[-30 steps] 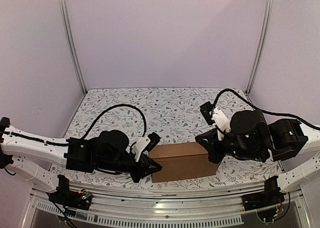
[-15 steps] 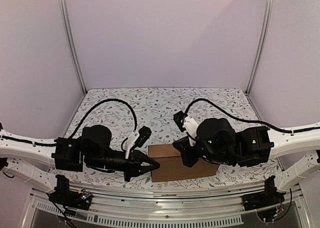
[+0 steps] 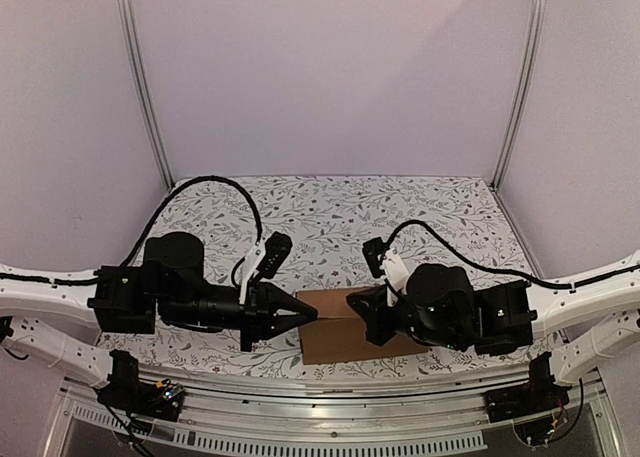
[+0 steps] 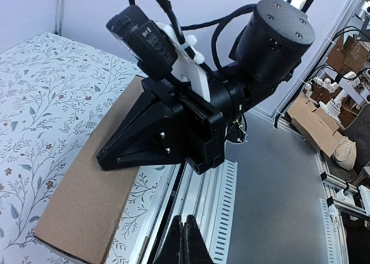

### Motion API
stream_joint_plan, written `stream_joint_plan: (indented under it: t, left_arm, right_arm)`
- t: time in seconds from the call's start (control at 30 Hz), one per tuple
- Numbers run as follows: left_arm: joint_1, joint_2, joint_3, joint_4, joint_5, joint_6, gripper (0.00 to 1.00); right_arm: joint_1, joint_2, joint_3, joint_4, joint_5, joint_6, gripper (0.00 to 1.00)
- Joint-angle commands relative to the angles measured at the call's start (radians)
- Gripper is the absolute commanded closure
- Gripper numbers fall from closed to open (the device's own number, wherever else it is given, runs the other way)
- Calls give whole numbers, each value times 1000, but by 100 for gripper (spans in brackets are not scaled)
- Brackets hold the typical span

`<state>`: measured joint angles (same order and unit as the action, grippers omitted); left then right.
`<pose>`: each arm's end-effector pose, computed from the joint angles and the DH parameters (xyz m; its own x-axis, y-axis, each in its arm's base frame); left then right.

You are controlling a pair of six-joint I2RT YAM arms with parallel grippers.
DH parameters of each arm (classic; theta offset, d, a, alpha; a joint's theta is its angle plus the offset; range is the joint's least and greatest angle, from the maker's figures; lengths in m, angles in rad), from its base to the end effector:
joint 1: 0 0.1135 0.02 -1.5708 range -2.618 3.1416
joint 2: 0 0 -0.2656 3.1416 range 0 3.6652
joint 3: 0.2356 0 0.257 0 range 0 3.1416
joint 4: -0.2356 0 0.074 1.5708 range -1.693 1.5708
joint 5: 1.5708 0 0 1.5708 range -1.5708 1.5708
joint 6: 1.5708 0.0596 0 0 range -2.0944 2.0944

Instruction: Fold the paper box

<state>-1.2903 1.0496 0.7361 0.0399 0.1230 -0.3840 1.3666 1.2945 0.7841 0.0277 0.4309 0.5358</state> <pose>0.0683 -0.2636 0.2879 -0.4389 0.1803 -0.8803 0.8865 0.2467 -0.3914 0.0869 0.2970 0.2398 -0.4969 -0.1118 -0.8606 -0.6525 0.7020 0.2855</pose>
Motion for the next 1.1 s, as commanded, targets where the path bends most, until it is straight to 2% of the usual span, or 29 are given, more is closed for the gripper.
stream_joint_plan:
  t: [0.0,0.37,0.5,0.63,0.73,1.07]
  left_arm:
    - [62,41,29,31,34,63,100]
    - [172,117,-12,122,120,100,100]
    - [172,161,-122,225,146,35,100]
    - [169,227,-265,419,169,-77,100]
    - [168,271,-328,485,156,-123,100]
    - [168,235,-285,352,122,-95,100]
  right_arm:
    - [-4,27,-83,-116,-18,39,100]
    - [-5,4,-106,-114,-19,39,100]
    - [-6,2,-106,-113,-15,36,100]
    - [-5,3,-107,-115,-11,35,100]
    - [-6,8,-108,-114,-9,38,100]
    - [-6,-8,-76,-136,6,30,100]
